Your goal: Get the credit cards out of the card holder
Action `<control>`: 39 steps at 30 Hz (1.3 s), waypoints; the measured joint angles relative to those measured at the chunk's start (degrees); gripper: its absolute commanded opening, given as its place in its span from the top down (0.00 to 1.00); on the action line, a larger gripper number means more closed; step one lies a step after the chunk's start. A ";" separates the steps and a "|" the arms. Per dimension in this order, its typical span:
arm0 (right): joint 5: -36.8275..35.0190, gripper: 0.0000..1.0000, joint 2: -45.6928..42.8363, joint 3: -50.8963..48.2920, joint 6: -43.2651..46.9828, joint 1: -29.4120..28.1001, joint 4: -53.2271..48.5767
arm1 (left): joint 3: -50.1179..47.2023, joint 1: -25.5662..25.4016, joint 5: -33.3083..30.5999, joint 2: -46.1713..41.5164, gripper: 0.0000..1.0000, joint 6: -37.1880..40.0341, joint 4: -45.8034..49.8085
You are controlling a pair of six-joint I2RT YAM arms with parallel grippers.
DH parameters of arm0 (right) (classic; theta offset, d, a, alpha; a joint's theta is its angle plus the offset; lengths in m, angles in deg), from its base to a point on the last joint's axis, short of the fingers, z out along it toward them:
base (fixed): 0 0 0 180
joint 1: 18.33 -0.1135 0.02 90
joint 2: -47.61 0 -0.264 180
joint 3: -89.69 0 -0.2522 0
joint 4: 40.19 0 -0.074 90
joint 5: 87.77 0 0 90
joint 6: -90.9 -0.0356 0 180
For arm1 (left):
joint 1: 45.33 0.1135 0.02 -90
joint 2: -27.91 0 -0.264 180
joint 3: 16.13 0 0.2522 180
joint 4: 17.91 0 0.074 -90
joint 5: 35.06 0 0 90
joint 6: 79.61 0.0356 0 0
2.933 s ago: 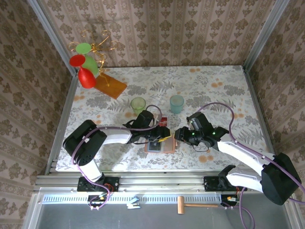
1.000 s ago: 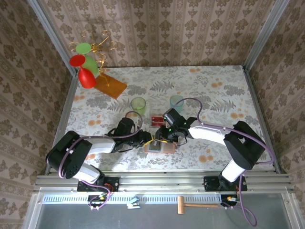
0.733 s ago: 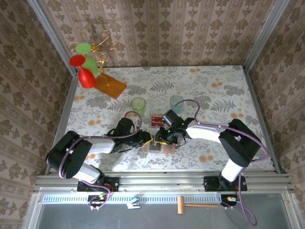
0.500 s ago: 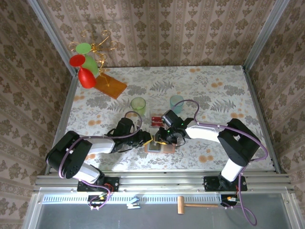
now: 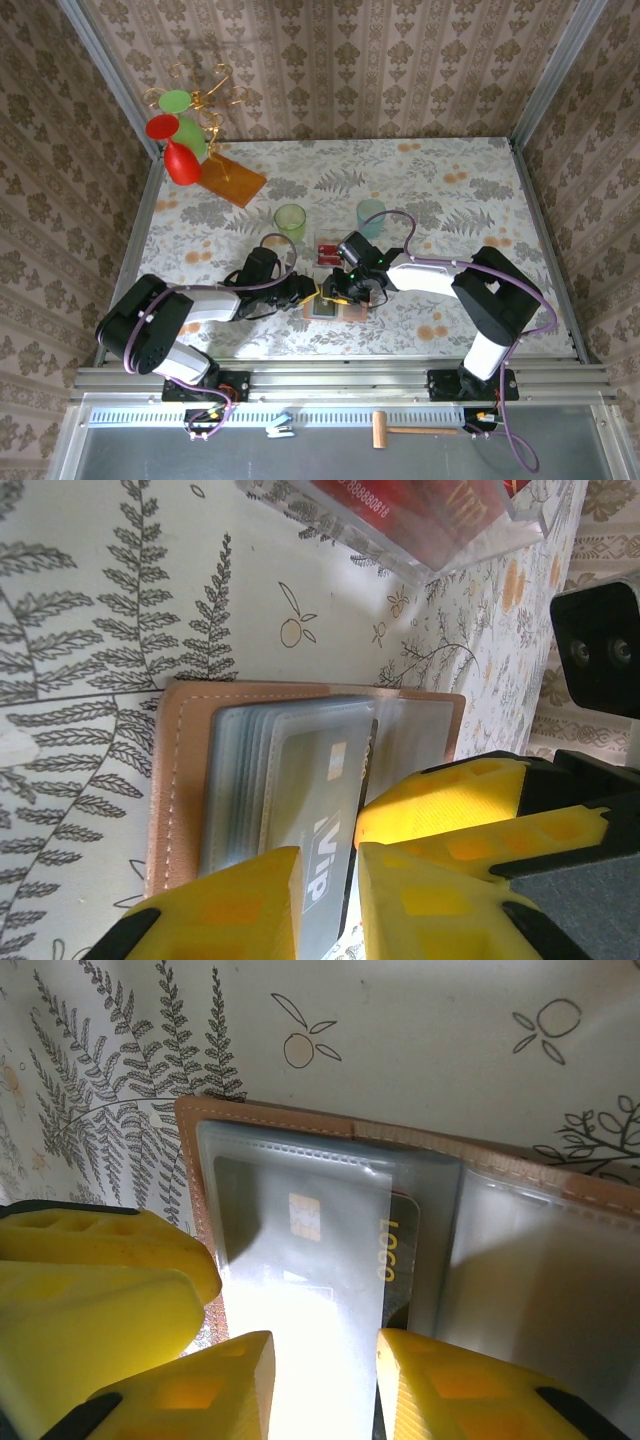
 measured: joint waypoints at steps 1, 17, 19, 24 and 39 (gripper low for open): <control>-0.02 0.65 0.00 0.00 0.00 0.00 -0.02 | 0.00 0.00 0.07 0.00 0.78 -0.02 0.00; -1.36 0.62 -0.28 1.11 1.14 0.00 -3.63 | -0.39 0.00 0.09 0.68 0.78 0.00 -0.02; -1.44 0.63 -0.28 1.22 1.51 0.00 -4.04 | -0.48 0.00 0.11 1.05 0.78 0.02 -0.04; -2.05 0.62 -0.46 1.42 1.77 -0.02 -4.66 | -0.48 0.00 0.26 1.29 0.78 0.00 -0.50; -3.74 0.64 -2.69 1.42 2.82 -0.04 -6.10 | 0.17 0.00 0.44 0.72 0.79 0.22 0.92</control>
